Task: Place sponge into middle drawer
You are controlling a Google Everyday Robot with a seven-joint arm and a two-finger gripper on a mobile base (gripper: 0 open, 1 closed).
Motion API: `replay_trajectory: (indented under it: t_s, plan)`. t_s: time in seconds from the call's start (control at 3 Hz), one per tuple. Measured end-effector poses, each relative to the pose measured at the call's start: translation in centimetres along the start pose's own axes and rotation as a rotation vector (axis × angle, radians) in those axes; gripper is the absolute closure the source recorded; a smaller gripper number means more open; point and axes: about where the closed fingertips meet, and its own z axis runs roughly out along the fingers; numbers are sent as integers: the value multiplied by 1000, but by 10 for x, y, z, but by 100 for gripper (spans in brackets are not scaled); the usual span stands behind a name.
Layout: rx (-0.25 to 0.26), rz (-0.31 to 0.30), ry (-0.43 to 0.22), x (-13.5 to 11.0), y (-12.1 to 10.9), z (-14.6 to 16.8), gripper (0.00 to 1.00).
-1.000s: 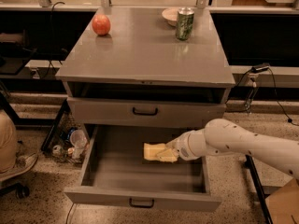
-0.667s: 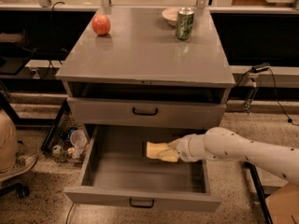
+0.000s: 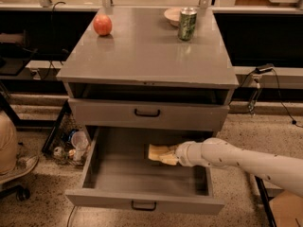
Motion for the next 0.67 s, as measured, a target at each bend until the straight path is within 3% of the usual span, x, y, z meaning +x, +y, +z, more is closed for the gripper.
replay_trajectory:
  t_s: [0.67]
  plan:
    - [-19, 20, -14, 10, -6, 23, 34]
